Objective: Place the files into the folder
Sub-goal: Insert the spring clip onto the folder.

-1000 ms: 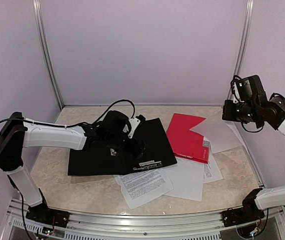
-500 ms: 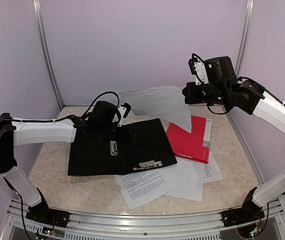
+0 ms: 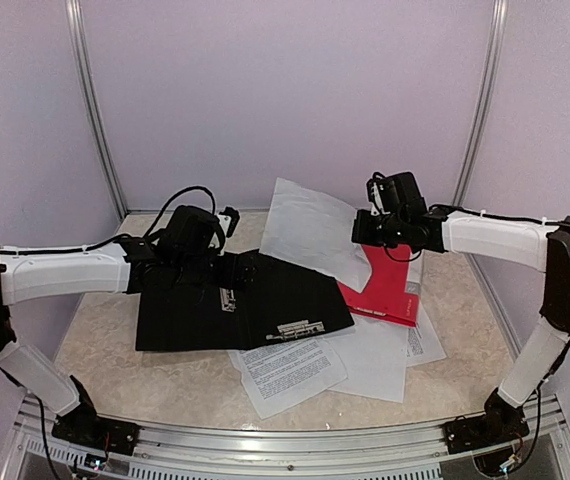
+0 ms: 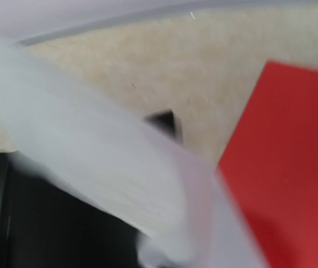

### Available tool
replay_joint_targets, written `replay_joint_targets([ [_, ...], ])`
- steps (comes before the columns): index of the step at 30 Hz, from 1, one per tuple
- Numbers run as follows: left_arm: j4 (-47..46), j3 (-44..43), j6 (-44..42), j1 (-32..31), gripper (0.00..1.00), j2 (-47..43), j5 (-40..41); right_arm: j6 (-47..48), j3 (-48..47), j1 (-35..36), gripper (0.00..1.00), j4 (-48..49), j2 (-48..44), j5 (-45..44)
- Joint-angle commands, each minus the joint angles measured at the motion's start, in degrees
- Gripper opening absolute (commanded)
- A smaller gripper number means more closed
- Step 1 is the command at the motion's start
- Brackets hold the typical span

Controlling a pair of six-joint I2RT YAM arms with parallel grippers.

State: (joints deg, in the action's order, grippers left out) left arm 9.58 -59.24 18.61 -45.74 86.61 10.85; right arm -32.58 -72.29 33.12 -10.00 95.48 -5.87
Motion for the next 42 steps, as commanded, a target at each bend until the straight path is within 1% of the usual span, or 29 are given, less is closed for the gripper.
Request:
replay_joint_targets([
  [1, 1.3, 1.3, 0.3, 0.1, 0.99, -0.7, 1.8, -6.5, 2.9, -2.8, 0.00, 9.4, 2.0, 5.7],
  [3, 1.2, 1.4, 0.3, 0.1, 0.99, -0.4, 1.9, -8.7, 4.5, -3.6, 0.00, 11.7, 2.1, 5.7],
  [5, 1.2, 1.6, 0.4, 0.0, 0.99, -0.2, 1.9, -9.9, 6.0, -3.8, 0.00, 13.4, 2.0, 7.8],
  [11, 0.7, 1.6, 0.7, -0.1, 0.99, 1.2, 1.5, -11.8, 6.8, -3.7, 0.00, 15.1, 0.1, 11.1],
  [15, 0.6, 1.5, 0.6, -0.1, 0.99, 2.0, 1.6, -14.3, 9.2, -3.1, 0.00, 17.6, -0.7, 11.9],
  [24, 0.7, 1.3, 0.4, -0.1, 0.99, 3.2, 1.4, -18.8, 14.4, -0.5, 0.00, 25.0, 3.0, 15.6],
  [34, 1.6, 0.0, -0.3, -0.1, 0.99, 4.9, 1.6, -17.2, 15.8, 1.7, 0.00, 24.9, 6.1, 20.3],
  [42, 1.9, -0.7, -1.1, -0.1, 0.99, 5.1, 1.5, -15.6, 20.7, 2.2, 0.00, 23.4, 1.0, 20.6],
])
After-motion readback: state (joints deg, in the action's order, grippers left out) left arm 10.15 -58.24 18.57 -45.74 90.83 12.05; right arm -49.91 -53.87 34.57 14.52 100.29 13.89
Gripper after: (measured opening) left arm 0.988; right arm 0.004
